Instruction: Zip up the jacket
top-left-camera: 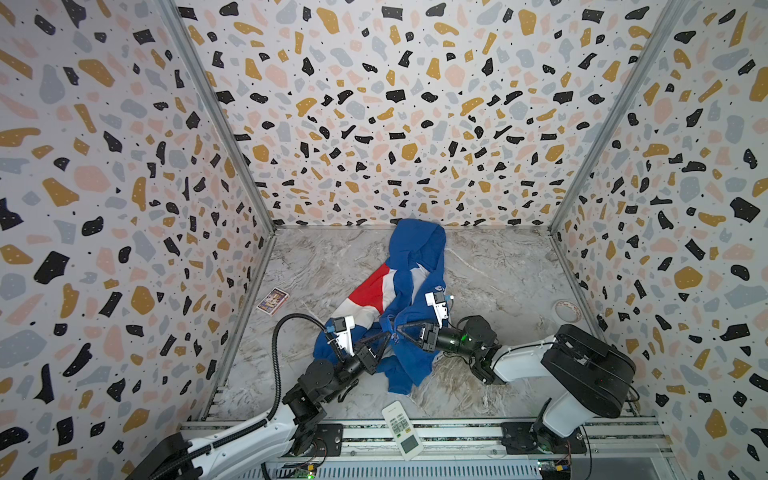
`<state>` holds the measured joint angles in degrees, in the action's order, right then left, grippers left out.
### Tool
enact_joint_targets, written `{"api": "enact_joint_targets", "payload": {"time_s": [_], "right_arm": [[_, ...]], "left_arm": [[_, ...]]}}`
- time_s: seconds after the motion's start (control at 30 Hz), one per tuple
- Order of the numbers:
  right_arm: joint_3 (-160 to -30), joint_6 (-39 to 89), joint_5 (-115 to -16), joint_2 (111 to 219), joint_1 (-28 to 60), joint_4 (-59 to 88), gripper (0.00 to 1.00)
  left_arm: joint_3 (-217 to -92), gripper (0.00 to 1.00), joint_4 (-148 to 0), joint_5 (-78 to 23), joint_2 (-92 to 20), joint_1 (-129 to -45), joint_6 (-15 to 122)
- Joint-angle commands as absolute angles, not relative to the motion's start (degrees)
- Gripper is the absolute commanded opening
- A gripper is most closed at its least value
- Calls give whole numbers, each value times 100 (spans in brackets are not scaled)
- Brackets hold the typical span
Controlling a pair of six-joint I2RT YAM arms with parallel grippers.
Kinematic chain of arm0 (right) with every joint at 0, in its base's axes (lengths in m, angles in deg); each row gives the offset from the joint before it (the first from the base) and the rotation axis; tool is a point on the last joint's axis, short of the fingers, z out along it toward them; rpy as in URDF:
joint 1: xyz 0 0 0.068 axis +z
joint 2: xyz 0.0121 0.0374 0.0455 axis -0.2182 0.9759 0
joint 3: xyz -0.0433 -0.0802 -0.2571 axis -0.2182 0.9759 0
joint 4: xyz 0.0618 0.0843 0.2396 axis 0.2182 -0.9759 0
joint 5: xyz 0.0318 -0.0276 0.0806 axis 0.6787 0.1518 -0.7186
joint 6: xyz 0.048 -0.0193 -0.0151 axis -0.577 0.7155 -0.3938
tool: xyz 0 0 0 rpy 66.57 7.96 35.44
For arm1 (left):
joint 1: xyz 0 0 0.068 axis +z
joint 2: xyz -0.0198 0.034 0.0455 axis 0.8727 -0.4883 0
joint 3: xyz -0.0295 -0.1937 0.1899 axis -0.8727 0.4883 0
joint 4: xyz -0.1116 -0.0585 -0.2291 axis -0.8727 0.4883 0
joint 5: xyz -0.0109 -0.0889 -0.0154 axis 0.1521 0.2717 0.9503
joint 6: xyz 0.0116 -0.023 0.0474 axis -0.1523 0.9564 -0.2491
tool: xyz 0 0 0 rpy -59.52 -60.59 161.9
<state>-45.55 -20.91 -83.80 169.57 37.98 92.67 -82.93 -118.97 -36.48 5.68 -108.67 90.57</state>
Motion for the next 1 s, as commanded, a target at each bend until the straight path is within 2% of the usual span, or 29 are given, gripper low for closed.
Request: {"api": "enact_joint_targets", "payload": {"time_s": [0.0, 0.43, 0.97], "right_arm": [[-4559, -2257, -8478, 17003, 3774, 9795, 0], [-4601, -2760, -8377, 17490, 3764, 10564, 0], [-4653, -2765, -8315, 17386, 3764, 10206, 0]], "left_arm": [[-8011, 0, -12080, -3561, 576, -10893, 8896], [-7843, 0, -12083, -3561, 468, -10893, 8830], [-7866, 0, -11517, -3599, 487, -10893, 8438]]}}
